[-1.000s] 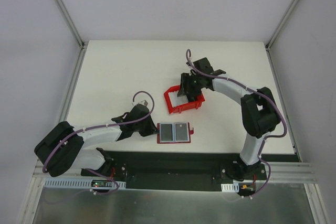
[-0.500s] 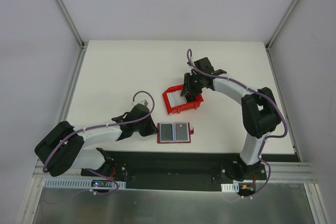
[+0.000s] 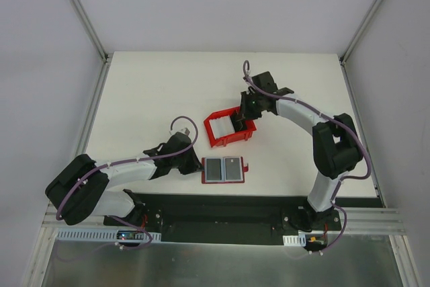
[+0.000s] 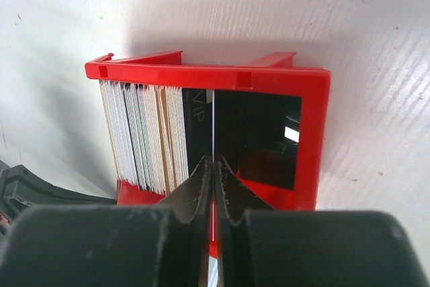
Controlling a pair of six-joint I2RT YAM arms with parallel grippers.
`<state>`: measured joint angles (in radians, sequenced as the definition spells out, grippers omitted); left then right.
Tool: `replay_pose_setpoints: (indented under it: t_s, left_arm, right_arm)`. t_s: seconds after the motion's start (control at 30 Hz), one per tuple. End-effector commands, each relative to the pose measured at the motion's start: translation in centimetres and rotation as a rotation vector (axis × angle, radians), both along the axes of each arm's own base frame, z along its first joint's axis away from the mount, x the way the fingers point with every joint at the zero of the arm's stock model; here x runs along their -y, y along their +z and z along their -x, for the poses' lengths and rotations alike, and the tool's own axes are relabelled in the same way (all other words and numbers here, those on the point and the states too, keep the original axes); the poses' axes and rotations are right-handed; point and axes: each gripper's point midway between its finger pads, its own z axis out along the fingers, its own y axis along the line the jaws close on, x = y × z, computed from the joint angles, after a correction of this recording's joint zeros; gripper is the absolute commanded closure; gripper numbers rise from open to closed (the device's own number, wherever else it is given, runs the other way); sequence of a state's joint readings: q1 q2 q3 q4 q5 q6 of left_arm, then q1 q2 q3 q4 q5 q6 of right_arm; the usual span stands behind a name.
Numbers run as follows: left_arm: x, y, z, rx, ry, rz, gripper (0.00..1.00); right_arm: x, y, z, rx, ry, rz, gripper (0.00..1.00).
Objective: Put the credit cards into the card holder
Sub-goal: Pick up the credit card from the storage box.
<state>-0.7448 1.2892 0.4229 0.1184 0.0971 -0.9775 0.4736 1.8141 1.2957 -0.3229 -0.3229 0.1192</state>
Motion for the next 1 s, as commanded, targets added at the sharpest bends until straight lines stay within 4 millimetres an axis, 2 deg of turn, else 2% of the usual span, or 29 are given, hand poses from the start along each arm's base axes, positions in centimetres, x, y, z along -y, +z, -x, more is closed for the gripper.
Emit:
replay_pose_setpoints:
  t_s: [0.0,0.1,0.3,0.4,0.5,0.6,0.77,0.87,0.97]
  left_arm:
    - [-1.8,-1.7,1.1,-0.042,-0.009,-0.087,1.0]
    - [-1.7,-1.6,1.1,-0.041,-0.012,-0.084,1.0]
    - [-1.8,-1.5,1.2,-0.037,-0.016,-0.082,1.0]
    - [-1.7,-1.4,1.2,-0.036,-0.019,-0.079,1.0]
    - [-1.6,-1.2,1.1,-0.029,-0.022,-0.075,1.0]
    - [-1.6,-1.3,1.2,-0.038,-0.023,-0.072,1.0]
    - [-1.6,-1.4,1.5,-0.05,-0.024,-0.066,1.0]
    - [-1.7,-1.6,1.7,-0.058,-0.022,-0.065,1.0]
    - [-1.6,-1.4,1.9,-0.061,-0.025,-0.056,1.0]
  right_arm:
    - [0.8,4.2,-1.3,0.119,-0.015,0.009,0.99]
    - [1.5,5.2,-1.7,0.166,-0.029,0.041,1.0]
    - [2.7,9.1,-1.0,0.277,-0.051,0.024,1.0]
    - [3.5,10.6,0.8,0.313,-0.083,-0.016,1.0]
    - [3.9,10.9,3.9,0.328,-0.123,-0.09,1.0]
    - [4.1,10.2,7.5,0.302,-0.179,-0.165,1.0]
    - [3.7,6.7,12.6,0.223,-0.206,-0.186,1.0]
    - [3.1,3.8,14.5,0.17,-0.201,-0.154,1.0]
    - [2.2,1.8,15.6,0.143,-0.18,-0.138,1.0]
